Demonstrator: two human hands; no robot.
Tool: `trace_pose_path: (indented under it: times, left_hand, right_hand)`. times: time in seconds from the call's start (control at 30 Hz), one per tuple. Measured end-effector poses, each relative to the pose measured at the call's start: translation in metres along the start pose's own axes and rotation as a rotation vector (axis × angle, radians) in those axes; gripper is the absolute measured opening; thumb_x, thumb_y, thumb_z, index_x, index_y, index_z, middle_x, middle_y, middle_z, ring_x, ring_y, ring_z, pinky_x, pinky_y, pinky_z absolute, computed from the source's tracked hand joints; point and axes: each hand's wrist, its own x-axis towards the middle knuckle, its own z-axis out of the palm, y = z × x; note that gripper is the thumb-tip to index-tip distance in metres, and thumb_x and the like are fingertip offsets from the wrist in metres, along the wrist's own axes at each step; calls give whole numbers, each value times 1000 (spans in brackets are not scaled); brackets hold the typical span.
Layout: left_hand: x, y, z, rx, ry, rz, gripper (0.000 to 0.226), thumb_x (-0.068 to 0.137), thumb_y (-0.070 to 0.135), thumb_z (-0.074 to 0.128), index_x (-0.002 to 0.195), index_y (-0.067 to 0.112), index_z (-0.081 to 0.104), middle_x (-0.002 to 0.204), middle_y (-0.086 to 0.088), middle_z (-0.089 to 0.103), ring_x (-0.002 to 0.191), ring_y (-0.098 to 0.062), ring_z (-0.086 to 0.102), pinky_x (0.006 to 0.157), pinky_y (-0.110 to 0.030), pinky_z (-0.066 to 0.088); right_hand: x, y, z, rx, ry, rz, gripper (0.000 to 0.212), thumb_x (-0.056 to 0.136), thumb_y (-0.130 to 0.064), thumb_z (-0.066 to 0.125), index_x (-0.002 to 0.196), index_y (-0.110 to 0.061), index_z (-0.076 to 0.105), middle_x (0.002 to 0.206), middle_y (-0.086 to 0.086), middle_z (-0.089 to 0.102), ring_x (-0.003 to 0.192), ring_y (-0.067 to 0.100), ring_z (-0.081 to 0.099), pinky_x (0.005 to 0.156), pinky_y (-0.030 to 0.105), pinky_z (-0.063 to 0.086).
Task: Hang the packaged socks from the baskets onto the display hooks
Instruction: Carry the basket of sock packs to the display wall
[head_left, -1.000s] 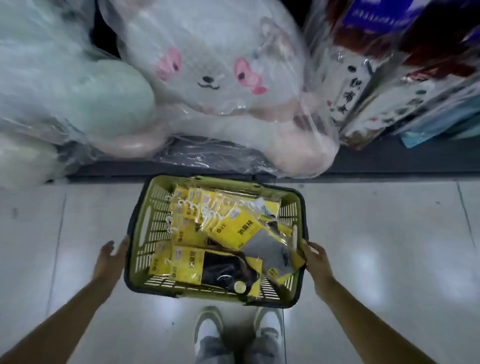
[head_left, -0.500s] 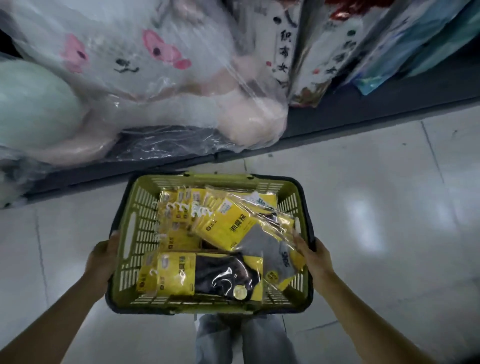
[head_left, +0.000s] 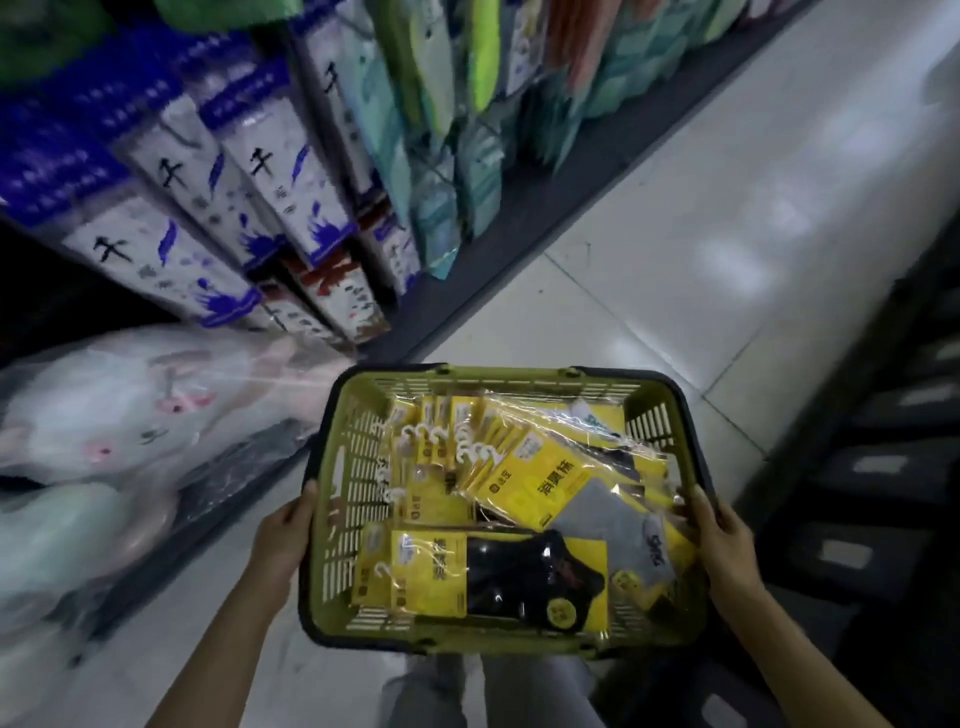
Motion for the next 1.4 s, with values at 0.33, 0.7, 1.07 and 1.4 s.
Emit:
trace_pose_path:
  times: [0.33, 0.7, 1.07, 1.4]
  left_hand:
    - [-53, 236, 103, -42, -177, 251, 34, 93, 41, 54, 86, 12, 71, 70, 0, 74, 60, -12, 69, 53, -20, 54]
    - [-8, 465, 280, 145, -386, 313, 44, 94, 41, 50, 108, 2, 67, 96, -10, 69, 77, -16, 64, 62, -25, 51]
    - [12, 675, 512, 217, -425, 384, 49, 94, 41, 49, 115, -2, 64, 110, -17, 66, 88, -21, 60, 80, -33, 49]
    - [7, 849, 714, 117, -364, 373, 48, 91, 47, 51, 109, 5, 67, 97, -7, 68, 78, -14, 61, 73, -28, 48]
  right_hand:
    - [18, -105, -118, 239, 200, -17, 33, 97, -42, 46, 109, -16, 62, 91, 4, 69, 81, 19, 66, 64, 32, 51]
    - [151, -200, -166, 436, 460, 108, 28, 99, -36, 46, 105, -14, 61, 92, 7, 65, 75, 13, 61, 63, 28, 47]
    - [353, -316, -274, 546, 551, 184, 29, 97, -39, 48, 99, -13, 62, 87, 6, 65, 74, 18, 62, 70, 34, 49]
    - [557, -469, -432, 509, 515, 137, 29, 97, -40, 48, 92, -16, 63, 85, 5, 66, 74, 19, 62, 73, 36, 50]
